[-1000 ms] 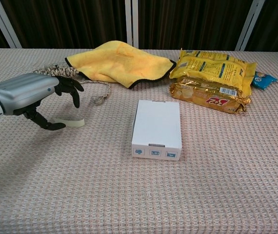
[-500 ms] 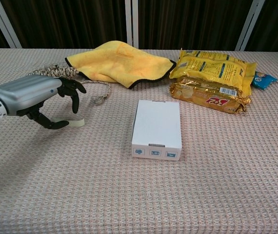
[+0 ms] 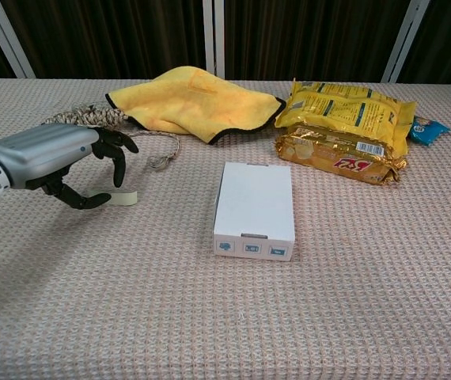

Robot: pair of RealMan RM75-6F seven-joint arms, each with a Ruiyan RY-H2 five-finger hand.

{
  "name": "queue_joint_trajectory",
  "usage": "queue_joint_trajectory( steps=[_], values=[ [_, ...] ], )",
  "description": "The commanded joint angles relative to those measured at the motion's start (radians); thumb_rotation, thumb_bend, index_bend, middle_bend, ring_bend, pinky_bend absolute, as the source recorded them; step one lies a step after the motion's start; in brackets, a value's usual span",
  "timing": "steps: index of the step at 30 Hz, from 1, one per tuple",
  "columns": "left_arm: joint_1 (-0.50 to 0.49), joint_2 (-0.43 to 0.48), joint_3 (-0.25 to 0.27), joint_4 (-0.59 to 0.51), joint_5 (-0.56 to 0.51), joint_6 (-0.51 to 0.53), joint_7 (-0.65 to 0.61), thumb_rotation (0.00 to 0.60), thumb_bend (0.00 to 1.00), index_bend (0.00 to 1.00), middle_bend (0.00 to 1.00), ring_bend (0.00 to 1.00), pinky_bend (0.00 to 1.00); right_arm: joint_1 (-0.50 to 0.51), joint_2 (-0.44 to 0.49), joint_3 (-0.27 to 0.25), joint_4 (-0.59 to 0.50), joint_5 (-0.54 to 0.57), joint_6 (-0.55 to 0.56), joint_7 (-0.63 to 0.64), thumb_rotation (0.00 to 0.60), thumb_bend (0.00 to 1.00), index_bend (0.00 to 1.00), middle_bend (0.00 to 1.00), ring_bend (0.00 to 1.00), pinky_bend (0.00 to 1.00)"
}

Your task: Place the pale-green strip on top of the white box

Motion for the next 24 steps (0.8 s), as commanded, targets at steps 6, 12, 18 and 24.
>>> queue_joint_trajectory(
  steps=[6,12,18,24],
  values=[
    [-0.002,0.0,0.008,0.005,0.0,-0.008,-0.006,0.6,0.33,0.51,0.18,0.15,0.28,0.0,-0.004,0.004,0.0,0.007,0.0,-0.003,0.6,0.31,0.0,0.0,0.0,0.0],
    [-0.001,-0.004,0.007,0.012,-0.001,-0.004,-0.014,0.6,0.33,0.53,0.18,0.15,0.28,-0.001,-0.004,0.003,-0.001,0.009,0.0,-0.003,0.6,0.31,0.0,0.0,0.0,0.0],
    [-0.004,0.001,0.014,0.009,-0.001,-0.014,-0.019,0.6,0.33,0.55,0.18,0.15,0.28,-0.001,-0.003,0.003,-0.002,0.011,-0.001,-0.001,0.6,0.32,0.0,0.0,0.0,0.0],
    [-0.007,0.005,0.013,0.001,-0.006,-0.022,-0.02,0.6,0.33,0.55,0.18,0.15,0.28,-0.001,-0.002,0.003,-0.003,0.011,0.0,-0.001,0.6,0.32,0.0,0.0,0.0,0.0]
  ],
)
